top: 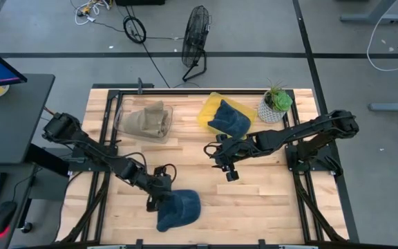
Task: Pick & Place hat
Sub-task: Put the blue cap into the yellow bin
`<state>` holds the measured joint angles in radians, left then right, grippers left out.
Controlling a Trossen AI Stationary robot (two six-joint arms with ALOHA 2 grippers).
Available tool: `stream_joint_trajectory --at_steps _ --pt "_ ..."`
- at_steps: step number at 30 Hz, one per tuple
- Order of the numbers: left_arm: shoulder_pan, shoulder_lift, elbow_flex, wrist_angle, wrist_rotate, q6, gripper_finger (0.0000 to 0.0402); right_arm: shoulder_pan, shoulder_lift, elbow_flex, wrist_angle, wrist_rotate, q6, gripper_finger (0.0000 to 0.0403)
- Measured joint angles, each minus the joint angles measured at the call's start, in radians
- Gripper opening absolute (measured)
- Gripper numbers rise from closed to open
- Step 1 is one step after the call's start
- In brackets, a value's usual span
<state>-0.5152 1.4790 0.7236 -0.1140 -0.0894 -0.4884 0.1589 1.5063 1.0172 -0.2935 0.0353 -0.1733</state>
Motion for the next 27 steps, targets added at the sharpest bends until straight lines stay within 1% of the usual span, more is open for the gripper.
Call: stream_joint_trajectory --at_steps 6,9,12,15,16,18,21,24,27 --pt "0.000 0.084 0.000 0.016 -0.010 0.001 0.0178 0.000 0.000 0.000 -0.003 0.000 0.000 0.0169" --pt "0.000 0.109 0.000 0.024 -0.011 0.006 0.0161 0.000 0.000 0.000 -0.002 0.000 -0.015 0.0169" --pt "0.000 0.110 0.001 0.042 -0.011 0.050 0.0112 0.000 0.000 0.000 0.004 -0.014 -0.059 0.0169" --pt "0.003 0.097 0.006 0.054 -0.011 0.082 0.0038 0.000 0.000 0.000 0.035 -0.108 -0.110 0.0169" --pt "0.010 0.096 0.018 0.058 -0.010 0.085 0.0021 0.002 0.000 0.000 0.059 -0.141 -0.121 0.0169" --pt "0.027 0.096 0.045 0.062 -0.034 0.082 0.0015 0.011 0.000 0.000 0.126 -0.180 -0.133 0.0169" --pt "0.067 0.096 0.101 0.059 -0.091 0.059 0.0022 0.038 0.000 0.000 0.233 -0.233 -0.197 0.0169" --pt "0.125 0.096 0.151 0.050 -0.091 0.080 0.0022 0.072 0.000 0.001 0.284 -0.303 -0.300 0.0173" --pt "0.182 0.096 0.204 0.009 -0.077 0.131 0.0015 0.105 0.000 0.001 0.276 -0.314 -0.343 0.0184"
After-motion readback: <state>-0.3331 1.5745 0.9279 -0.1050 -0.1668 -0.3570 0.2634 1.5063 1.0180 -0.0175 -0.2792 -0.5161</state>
